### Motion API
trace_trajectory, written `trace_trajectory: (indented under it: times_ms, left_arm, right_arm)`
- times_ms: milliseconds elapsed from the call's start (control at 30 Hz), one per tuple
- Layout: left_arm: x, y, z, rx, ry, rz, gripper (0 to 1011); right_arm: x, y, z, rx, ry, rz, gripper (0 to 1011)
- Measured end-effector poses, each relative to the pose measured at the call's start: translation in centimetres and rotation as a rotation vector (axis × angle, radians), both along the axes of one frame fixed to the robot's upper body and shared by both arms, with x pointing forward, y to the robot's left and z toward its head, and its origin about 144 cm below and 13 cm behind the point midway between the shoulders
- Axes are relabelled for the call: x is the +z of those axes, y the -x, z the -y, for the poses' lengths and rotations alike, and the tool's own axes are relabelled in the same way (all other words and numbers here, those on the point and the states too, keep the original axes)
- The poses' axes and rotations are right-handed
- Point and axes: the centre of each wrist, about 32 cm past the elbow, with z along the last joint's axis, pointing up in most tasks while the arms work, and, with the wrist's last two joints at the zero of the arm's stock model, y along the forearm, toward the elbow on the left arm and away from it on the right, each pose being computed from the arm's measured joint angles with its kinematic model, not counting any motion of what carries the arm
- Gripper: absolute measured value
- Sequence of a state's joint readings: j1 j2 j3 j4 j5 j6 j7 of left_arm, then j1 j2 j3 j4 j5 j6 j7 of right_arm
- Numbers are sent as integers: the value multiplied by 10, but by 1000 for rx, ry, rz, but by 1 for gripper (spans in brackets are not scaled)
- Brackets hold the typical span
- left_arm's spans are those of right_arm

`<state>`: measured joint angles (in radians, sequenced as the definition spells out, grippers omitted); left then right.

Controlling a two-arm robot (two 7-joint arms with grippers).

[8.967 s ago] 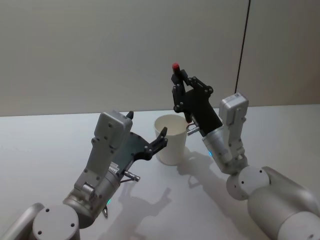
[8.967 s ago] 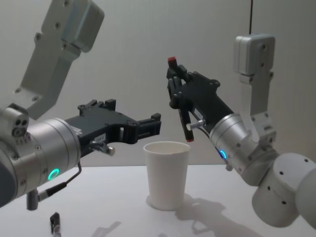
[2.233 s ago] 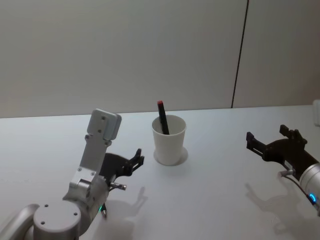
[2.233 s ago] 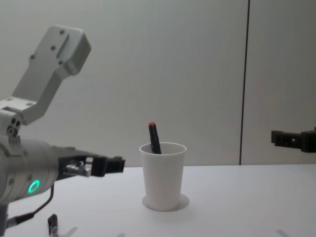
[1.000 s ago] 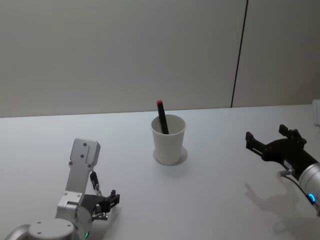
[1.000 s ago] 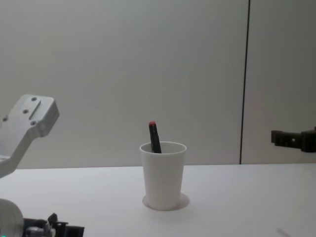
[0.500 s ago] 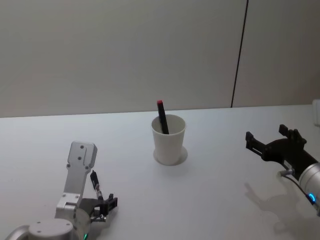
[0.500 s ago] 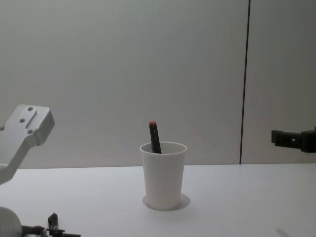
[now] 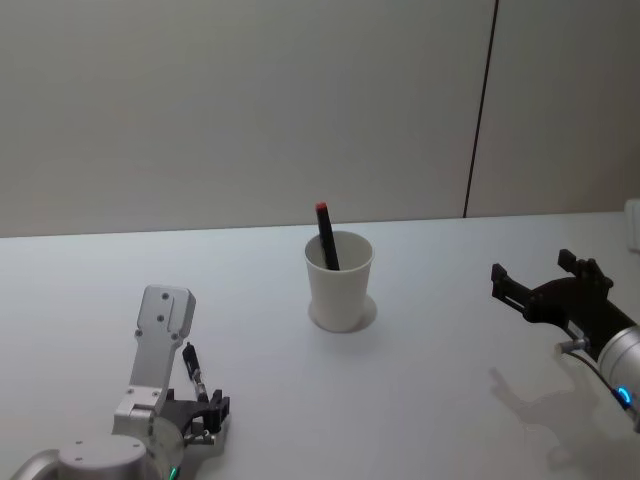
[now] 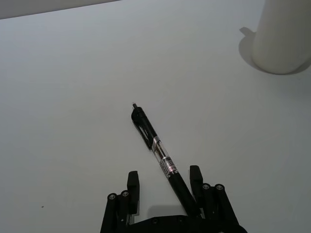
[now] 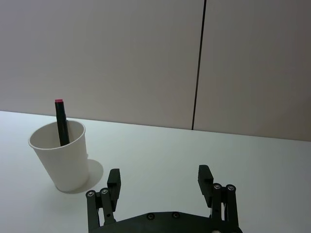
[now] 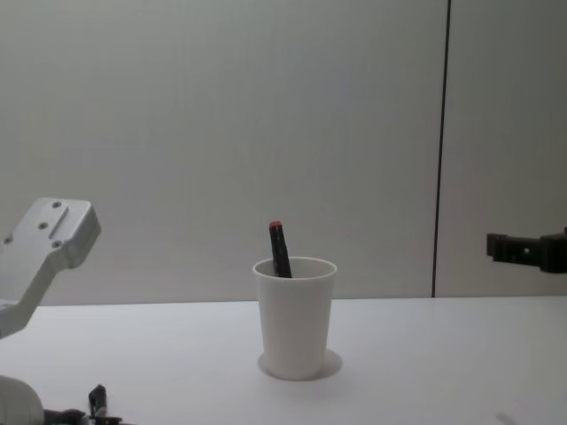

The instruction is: Place the pen into the pen holder.

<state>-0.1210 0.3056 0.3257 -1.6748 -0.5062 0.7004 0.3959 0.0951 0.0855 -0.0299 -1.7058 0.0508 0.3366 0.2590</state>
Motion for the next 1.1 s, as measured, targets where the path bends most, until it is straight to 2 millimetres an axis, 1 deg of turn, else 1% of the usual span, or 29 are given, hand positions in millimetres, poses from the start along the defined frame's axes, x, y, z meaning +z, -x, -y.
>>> trace_trajectory:
  times_ms: [33, 67, 567, 1100]
  left_arm:
    - [0, 0, 0, 0, 1, -1, 677]
    - [0, -1, 0, 0, 2, -3, 650]
    - [-1, -3, -1, 3, 5, -14, 550]
    - [-1, -5, -8, 14, -5, -8, 442]
  right_arm:
    - [0, 0, 0, 0, 0, 0, 1002]
    - [0, 0, 0, 0, 0, 0, 1002]
    - [0, 0, 0, 0, 0, 0, 1002]
    - [0, 0, 0, 0, 0, 0, 1002]
